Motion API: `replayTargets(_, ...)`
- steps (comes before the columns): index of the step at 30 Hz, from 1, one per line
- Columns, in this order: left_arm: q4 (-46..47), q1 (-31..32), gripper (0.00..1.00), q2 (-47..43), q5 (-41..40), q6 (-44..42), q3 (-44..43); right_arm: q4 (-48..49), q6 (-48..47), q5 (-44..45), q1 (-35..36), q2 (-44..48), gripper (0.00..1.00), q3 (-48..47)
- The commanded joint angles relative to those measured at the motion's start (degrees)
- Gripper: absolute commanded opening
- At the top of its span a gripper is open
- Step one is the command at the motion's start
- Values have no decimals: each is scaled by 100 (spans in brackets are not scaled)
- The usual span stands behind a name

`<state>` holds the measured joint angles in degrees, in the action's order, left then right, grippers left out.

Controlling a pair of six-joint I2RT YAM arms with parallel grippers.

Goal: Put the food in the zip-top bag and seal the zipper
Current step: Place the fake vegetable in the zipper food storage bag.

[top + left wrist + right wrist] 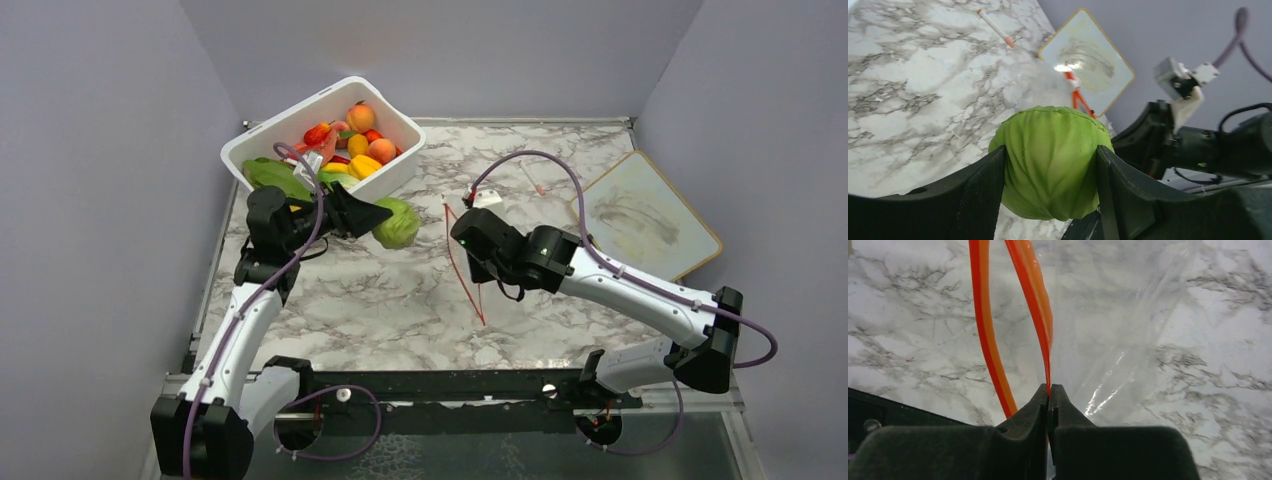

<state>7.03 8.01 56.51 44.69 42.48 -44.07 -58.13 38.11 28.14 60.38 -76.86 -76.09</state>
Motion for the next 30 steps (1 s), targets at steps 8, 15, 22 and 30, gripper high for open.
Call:
replayTargets(8,1221,86,33,-1331,173,1979,844,3009,-137,-1201,6,77,1,738)
replayTargets(15,1676,166,32,-1395,-184,2418,1401,3286,4,-1352,9,123,1,923)
replayTargets(22,1793,342,31,-1318,-488,2177,1701,3685,14,-1508,4,342,1,1144)
replayTargets(30,1780,433,24,-1067,-707,1765,2022,4171,-268,-2015,9,480,1,1159)
